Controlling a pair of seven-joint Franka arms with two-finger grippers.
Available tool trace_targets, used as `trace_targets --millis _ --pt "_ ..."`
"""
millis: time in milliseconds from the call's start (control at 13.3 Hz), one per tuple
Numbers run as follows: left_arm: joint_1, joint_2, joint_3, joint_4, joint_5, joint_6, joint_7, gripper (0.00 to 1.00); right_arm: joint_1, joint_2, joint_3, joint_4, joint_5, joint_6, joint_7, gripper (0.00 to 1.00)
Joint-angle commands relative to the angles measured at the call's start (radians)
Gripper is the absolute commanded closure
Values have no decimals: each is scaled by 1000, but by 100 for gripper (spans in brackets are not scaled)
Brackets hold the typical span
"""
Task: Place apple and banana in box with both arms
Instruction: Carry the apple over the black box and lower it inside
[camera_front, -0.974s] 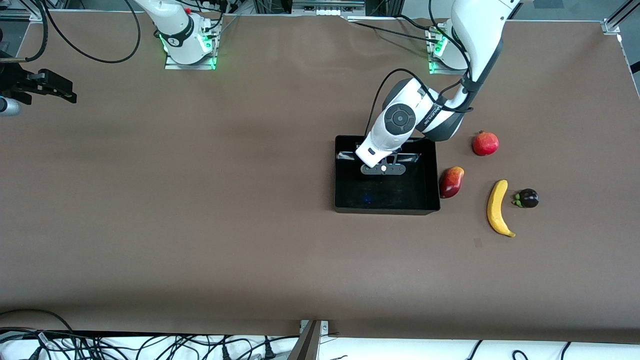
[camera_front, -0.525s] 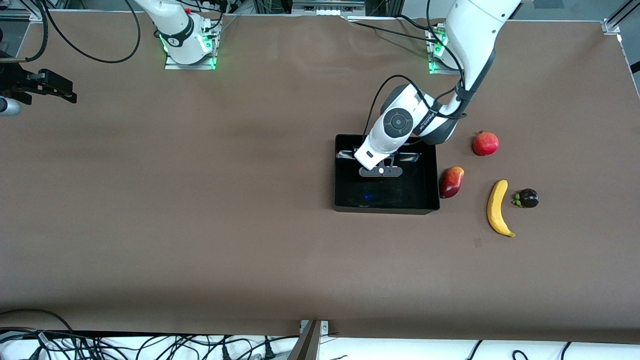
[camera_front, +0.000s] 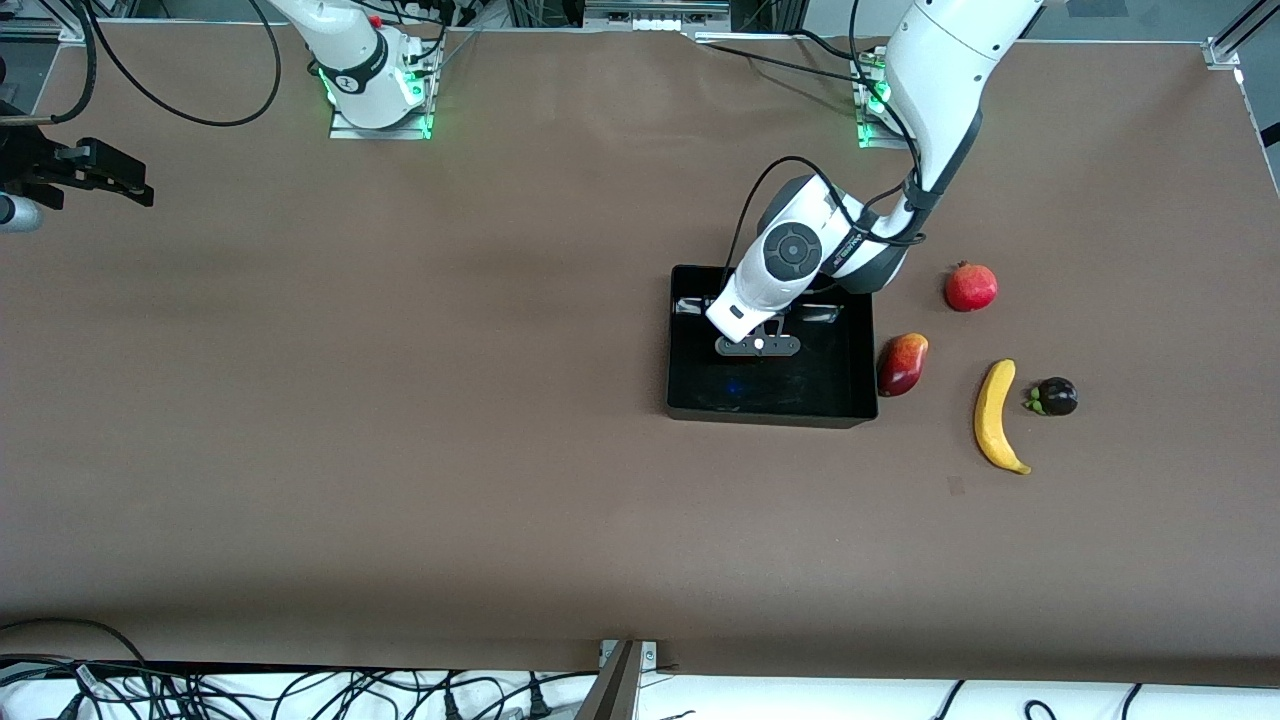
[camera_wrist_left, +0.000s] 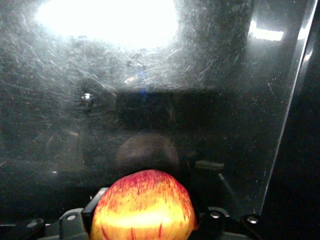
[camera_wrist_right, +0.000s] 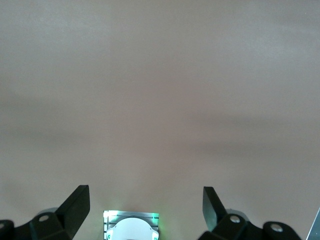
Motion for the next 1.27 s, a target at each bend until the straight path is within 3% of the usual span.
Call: trace_targets --millis 0,75,150,525,1199 --pt "-8 26 -3 5 18 19 -22 64 -10 7 13 23 -9 -15 9 0" --pt "-6 27 -3 9 17 19 -21 27 -10 9 13 23 -9 -15 8 0" --pt "-6 27 -3 9 17 19 -21 0 -10 7 13 23 -9 -15 8 0" --pt "-2 18 -3 25 17 1 -30 0 -10 7 13 23 -8 -15 9 0" --pt "24 -106 3 225 15 -439 -71 0 -10 9 13 24 -8 -13 9 0"
